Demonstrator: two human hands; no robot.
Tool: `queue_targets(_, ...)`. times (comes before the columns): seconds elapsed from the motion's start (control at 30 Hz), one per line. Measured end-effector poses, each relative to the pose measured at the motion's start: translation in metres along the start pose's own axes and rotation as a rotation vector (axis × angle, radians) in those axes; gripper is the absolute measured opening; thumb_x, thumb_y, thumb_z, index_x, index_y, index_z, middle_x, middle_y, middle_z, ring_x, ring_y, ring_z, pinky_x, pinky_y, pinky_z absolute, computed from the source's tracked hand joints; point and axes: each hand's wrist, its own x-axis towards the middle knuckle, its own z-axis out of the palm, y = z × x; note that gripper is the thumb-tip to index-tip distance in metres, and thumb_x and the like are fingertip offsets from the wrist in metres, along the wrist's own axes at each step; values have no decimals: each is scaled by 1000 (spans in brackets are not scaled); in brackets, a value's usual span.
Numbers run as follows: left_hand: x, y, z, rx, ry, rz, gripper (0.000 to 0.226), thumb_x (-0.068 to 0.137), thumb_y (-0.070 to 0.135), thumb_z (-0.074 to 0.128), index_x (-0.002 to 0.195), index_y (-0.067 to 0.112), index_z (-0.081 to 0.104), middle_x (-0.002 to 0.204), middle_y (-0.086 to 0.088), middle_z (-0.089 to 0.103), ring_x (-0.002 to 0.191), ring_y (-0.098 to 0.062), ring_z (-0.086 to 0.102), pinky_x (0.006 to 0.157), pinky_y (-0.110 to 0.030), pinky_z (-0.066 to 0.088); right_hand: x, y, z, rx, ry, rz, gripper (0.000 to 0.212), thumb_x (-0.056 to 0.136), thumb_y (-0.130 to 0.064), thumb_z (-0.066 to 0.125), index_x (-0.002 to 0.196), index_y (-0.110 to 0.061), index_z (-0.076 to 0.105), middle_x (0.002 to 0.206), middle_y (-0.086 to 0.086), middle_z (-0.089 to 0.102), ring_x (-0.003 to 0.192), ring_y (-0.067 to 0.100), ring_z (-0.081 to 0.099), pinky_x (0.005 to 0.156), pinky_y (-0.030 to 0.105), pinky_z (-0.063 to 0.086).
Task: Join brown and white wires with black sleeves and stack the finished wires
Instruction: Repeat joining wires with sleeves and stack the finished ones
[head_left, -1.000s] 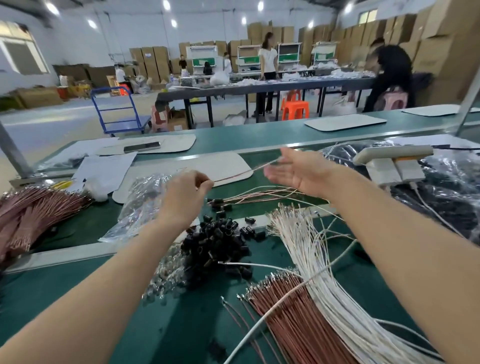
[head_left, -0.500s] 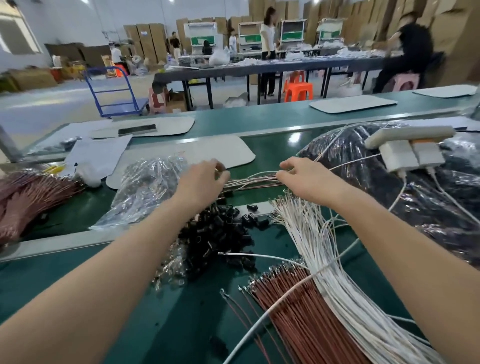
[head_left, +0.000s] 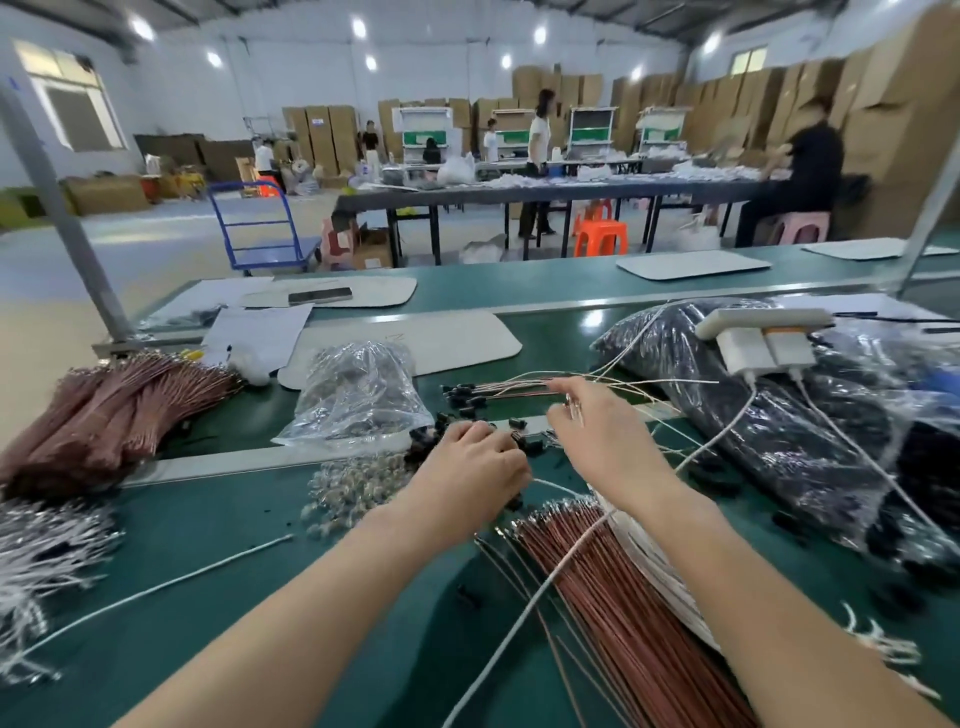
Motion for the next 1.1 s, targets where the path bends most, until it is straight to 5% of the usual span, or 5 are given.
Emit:
queue_targets(0.43,-36,-81,-132,77,712,-376,30,107,28,47,101,7,68,90,-10,74,82,-29,66,92,-43,38,-28,5,22,-57,-123,-133,34,107,-46,30,112,-28,58,79,-3,67,49,1,50,53,27,47)
queue_targets(0.63,-102,-95,-129,-25,994,-822,39,103,38,50,133,14,48,140,-17,46,140,-35,33,117,-58,20,-36,-37,31,373,-41,-169,26,106,-40,41,106,-30,65,64,-24,63,57,-2,57,54,16,44)
queue_targets(0.77,-130,-34,-59,-689,884,-788,24,103,48,51,118,30,58,112,21,63,111,-5,57,87,-35,48,-43,-57,51,373,8,-243,31,104,-46,41,109,-28,65,58,-21,55,47,3,46,45,16,32)
queue_targets(0.9,-129,-6,-6,-1542,574,-850,35,84,44,57,109,25,73,78,0,71,63,-15,64,54,-25,49,-60,-52,76,54,-31,-357,34,104,-55,37,121,-39,61,85,-16,61,74,5,59,61,19,47)
queue_targets(1.1,-122,-8,6,-1722,640,-897,25,83,38,64,90,19,79,75,-6,68,55,-12,60,46,-23,48,-69,-32,94,-122,-106,-411,49,102,-61,25,128,-40,61,93,-14,59,85,6,56,74,25,50)
